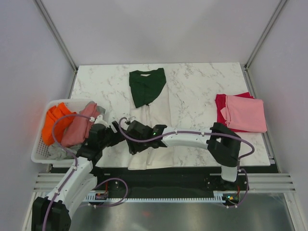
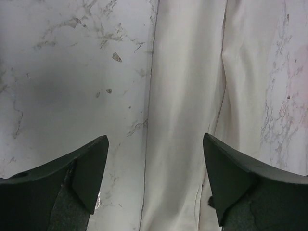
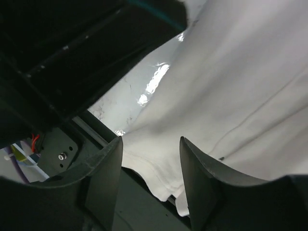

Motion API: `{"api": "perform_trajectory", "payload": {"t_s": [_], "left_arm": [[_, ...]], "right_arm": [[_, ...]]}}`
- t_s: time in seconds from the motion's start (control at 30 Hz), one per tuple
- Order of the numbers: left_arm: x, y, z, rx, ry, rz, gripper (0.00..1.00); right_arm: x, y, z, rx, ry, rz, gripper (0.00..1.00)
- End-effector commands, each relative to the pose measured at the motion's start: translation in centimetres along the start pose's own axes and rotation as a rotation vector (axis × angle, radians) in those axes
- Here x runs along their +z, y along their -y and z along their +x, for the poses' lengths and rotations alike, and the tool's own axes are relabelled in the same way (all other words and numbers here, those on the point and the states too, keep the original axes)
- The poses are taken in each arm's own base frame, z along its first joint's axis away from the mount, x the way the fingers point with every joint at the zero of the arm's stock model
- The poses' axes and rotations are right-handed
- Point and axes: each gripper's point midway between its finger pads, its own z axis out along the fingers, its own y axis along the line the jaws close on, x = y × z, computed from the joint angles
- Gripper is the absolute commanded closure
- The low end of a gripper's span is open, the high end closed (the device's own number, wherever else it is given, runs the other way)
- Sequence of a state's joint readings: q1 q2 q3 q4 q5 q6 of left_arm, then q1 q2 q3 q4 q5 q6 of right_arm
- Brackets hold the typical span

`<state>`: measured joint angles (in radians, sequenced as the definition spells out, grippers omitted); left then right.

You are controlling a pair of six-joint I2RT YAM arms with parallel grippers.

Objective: Fold and stack the t-shirts
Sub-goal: Fold the tshirt

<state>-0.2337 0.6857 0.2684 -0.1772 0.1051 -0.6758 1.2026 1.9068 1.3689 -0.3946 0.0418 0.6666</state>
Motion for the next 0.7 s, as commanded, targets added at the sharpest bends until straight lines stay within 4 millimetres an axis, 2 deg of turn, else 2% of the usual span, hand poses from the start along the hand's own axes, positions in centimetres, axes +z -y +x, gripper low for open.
{"api": "perform_trajectory", "payload": {"t_s": [0.0,0.03,0.07,0.1,0.13,0.17,0.2,0.23,0.27,0.33,0.37,0.47,0.53,0.67], "left_arm": [[-0.3,0.5,0.6,-0.015,-0.047,0.011,0.14],[-0.4,0.7,1.0,-0.023,-0.069,0.023,0.14],[-0.5,0.7,1.4,-0.031,-0.088,0.027,0.14],[-0.6,1.1,1.6,-0.041,-0.104,0.041,0.16],[-0.7,1.3,2.2,-0.050,-0.136,0.051,0.16],[-0.8,1.4,2.7,-0.057,-0.156,0.055,0.17],[-0.8,1.7,3.0,-0.078,-0.173,0.060,0.18],[-0.8,1.8,3.5,-0.088,-0.201,0.067,0.18],[-0.7,2.0,3.7,-0.092,-0.214,0.072,0.18],[-0.7,2.6,3.2,-0.093,-0.214,0.077,0.19],[-0.4,2.6,3.2,-0.090,-0.223,0.072,0.19],[0.2,3.0,2.8,-0.080,-0.243,0.063,0.21],[0.7,3.2,2.7,-0.079,-0.259,0.054,0.23],[2.0,2.2,2.7,-0.079,-0.268,-0.002,0.25]], "right_arm": [[-4.2,1.2,-3.8,0.068,0.119,-0.049,0.42],[-5.8,1.5,-4.2,0.078,0.145,-0.064,0.42],[-5.8,3.6,-3.3,0.096,0.130,-0.033,0.43],[-6.2,4.5,-2.9,0.106,0.129,-0.027,0.43],[-7.8,5.2,-3.3,0.121,0.161,-0.033,0.44],[-7.6,8.2,-2.2,0.156,0.142,0.017,0.44],[-8.0,9.4,-2.0,0.171,0.147,0.030,0.44],[-9.1,10.4,-2.5,0.191,0.179,0.024,0.45],[-9.2,13.1,-2.0,0.235,0.171,0.049,0.45],[-9.6,15.6,-2.4,0.244,0.187,0.075,0.46],[-9.8,17.5,-2.9,0.276,0.191,0.090,0.47],[-8.7,20.4,-3.5,0.306,0.161,0.084,0.48],[-7.2,21.8,-3.3,0.318,0.140,0.085,0.47],[-5.5,24.7,-2.9,0.398,0.127,0.054,0.48]]}}
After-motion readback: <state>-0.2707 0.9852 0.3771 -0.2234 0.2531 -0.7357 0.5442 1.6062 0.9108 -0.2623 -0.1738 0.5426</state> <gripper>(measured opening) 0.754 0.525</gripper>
